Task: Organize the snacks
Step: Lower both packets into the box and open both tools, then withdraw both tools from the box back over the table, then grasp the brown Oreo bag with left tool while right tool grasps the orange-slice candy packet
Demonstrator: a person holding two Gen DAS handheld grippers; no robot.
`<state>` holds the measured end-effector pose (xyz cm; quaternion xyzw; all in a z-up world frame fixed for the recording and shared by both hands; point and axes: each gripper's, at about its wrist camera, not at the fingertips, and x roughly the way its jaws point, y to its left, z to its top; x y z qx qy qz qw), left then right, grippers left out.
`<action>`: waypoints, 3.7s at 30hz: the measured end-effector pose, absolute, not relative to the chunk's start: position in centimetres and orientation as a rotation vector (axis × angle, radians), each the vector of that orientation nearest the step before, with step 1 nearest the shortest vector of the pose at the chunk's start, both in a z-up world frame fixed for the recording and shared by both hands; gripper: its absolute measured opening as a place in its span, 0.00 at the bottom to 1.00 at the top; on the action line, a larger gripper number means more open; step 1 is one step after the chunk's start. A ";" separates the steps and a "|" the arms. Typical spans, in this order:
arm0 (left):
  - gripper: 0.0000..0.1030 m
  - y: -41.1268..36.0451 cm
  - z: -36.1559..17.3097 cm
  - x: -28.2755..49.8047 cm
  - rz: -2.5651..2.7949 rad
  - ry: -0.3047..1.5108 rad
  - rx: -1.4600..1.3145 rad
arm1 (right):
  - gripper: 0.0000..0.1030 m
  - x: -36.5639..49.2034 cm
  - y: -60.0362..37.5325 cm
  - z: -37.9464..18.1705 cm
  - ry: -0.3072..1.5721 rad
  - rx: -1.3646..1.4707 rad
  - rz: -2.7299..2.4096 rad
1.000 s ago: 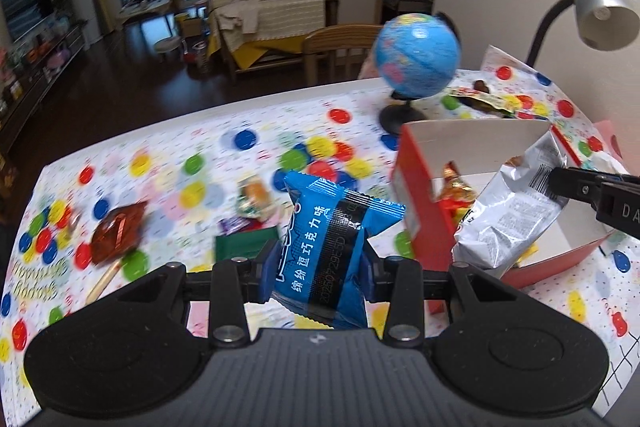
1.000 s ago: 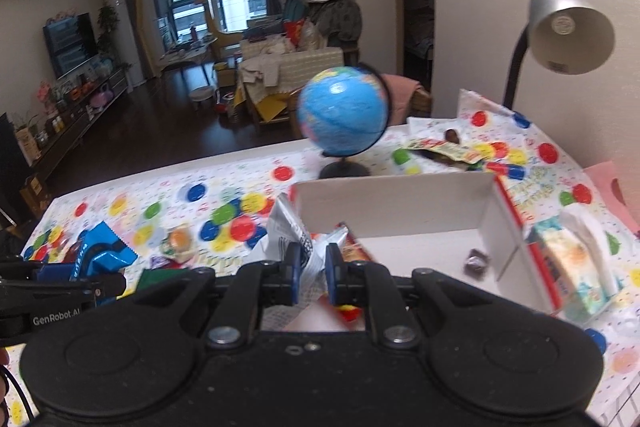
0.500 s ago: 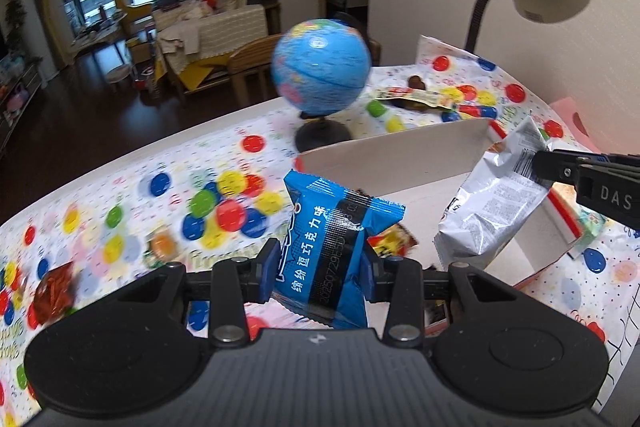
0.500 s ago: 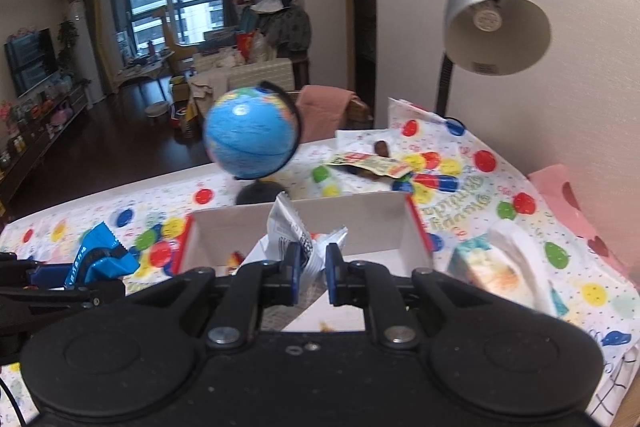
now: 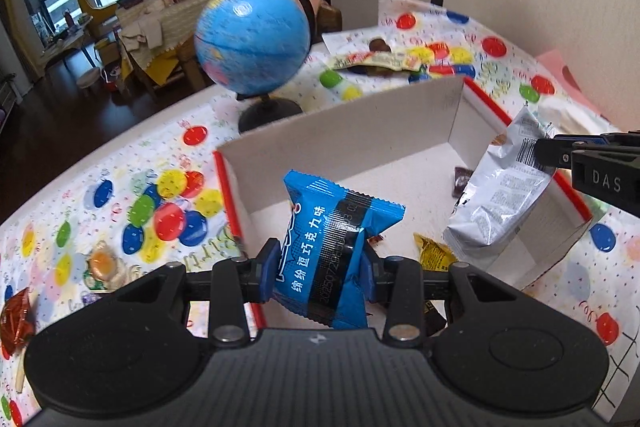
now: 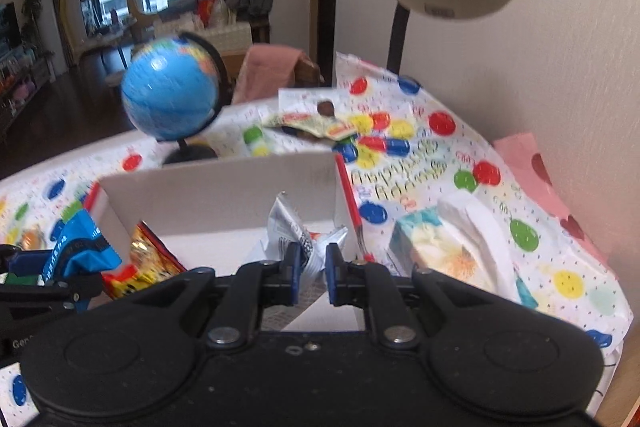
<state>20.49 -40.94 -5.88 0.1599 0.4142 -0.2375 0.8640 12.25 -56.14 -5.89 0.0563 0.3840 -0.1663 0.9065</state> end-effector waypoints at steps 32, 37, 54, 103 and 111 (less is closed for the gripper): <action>0.65 -43.0 -10.1 20.9 -0.558 0.956 0.394 | 0.38 13.4 -57.6 -9.8 0.900 0.179 -0.344; 0.67 -42.2 -8.6 20.3 -0.548 0.927 0.367 | 0.53 12.3 -57.1 -8.3 0.864 0.184 -0.332; 0.76 -36.2 -1.5 16.7 -0.464 0.780 0.246 | 0.87 8.7 -51.9 -1.3 0.692 0.180 -0.214; 0.82 0.0 -5.8 20.6 0.080 0.856 -0.111 | 0.90 18.0 -22.4 -6.8 0.854 -0.014 0.200; 0.82 1.8 -8.7 25.9 0.080 0.886 -0.106 | 0.84 23.3 -21.5 -9.9 0.892 -0.024 0.150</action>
